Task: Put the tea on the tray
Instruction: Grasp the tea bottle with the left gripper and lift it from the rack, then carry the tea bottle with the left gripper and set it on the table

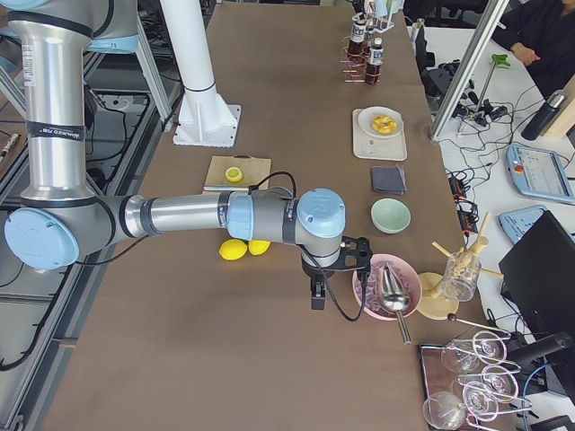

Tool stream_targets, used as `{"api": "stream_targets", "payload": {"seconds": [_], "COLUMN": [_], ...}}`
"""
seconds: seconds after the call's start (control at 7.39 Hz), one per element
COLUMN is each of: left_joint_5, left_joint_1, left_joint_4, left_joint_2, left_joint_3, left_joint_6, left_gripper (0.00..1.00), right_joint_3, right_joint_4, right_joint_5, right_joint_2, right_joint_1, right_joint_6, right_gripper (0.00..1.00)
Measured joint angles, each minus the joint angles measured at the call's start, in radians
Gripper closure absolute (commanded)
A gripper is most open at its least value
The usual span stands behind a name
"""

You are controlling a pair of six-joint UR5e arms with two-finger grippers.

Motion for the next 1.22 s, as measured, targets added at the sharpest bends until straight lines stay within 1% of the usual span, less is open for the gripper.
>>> {"api": "stream_targets", "payload": {"seconds": [0.27,0.41,0.68,0.81,0.95,1.08,1.22], "left_joint_5": [-0.062,-0.099,-0.125,-0.128,-0.123,-0.094,-0.030], "left_joint_1": [-0.088,-0.135,-0.168,-0.157,-0.116,-0.049,0.043], "left_joint_4": [0.177,0.240,0.334,0.364,0.384,0.395,0.400], "left_joint_2": [-0.052,-0.068,-0.071,-0.062,-0.056,-0.055,-0.059], "left_joint_3": [-0.066,-0.091,-0.175,-0.225,-0.278,-0.326,-0.359], "left_joint_6": [0.082,0.123,0.141,0.116,0.058,-0.023,-0.110], "left_gripper": [1.00,1.00,1.00,1.00,1.00,1.00,1.00], "right_joint_3": [-0.002,-0.002,-0.001,-0.001,0.000,0.000,0.000], "right_joint_4": [-0.001,-0.001,0.000,0.000,0.000,0.000,0.000], "right_joint_5": [0.000,0.001,0.002,0.003,0.004,0.004,0.004], "right_joint_2": [0.002,0.002,0.003,0.003,0.003,0.003,0.003], "right_joint_1": [0.000,0.000,-0.001,-0.001,-0.001,-0.002,-0.002], "right_joint_6": [0.000,0.001,0.002,0.002,0.003,0.003,0.002], "right_gripper": [0.00,0.00,0.00,0.00,0.00,0.00,0.00]}}
